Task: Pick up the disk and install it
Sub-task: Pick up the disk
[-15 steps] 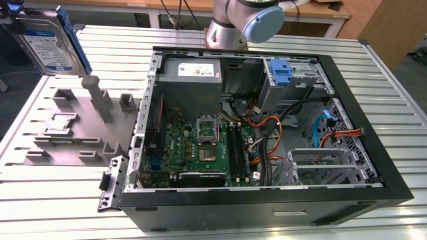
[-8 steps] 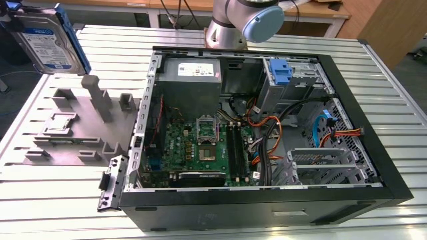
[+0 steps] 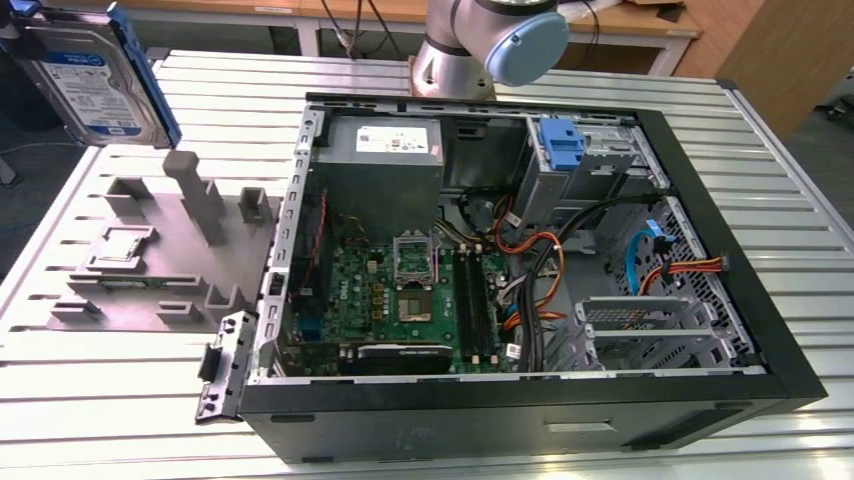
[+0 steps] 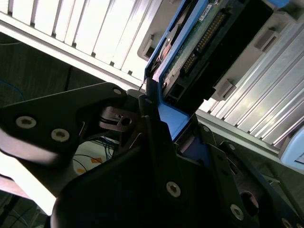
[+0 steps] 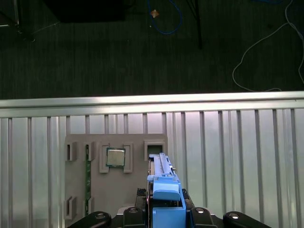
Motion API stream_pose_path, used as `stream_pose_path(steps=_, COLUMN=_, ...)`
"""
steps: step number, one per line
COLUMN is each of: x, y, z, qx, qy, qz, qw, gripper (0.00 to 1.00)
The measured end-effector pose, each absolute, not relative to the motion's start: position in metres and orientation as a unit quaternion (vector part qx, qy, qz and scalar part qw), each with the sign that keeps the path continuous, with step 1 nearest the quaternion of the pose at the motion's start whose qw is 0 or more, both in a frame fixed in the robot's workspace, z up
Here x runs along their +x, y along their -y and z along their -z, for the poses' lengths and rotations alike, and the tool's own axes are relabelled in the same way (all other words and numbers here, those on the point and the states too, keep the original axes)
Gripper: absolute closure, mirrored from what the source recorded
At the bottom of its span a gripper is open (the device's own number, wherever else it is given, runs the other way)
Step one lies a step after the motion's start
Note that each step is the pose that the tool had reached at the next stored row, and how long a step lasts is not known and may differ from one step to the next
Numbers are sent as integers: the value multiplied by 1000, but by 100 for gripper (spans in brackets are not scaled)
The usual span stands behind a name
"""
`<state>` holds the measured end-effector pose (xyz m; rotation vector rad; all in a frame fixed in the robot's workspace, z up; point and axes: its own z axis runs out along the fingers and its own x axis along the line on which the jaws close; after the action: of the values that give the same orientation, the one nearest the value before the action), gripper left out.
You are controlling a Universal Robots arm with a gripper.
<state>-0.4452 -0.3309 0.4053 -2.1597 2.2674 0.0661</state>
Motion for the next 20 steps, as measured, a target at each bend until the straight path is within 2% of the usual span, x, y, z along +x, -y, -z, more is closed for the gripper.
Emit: stream_pose_path(steps=20, x=-445, y=331, z=-410, qx=-690, qy=-724, qz=-21, qw=5, gripper=64)
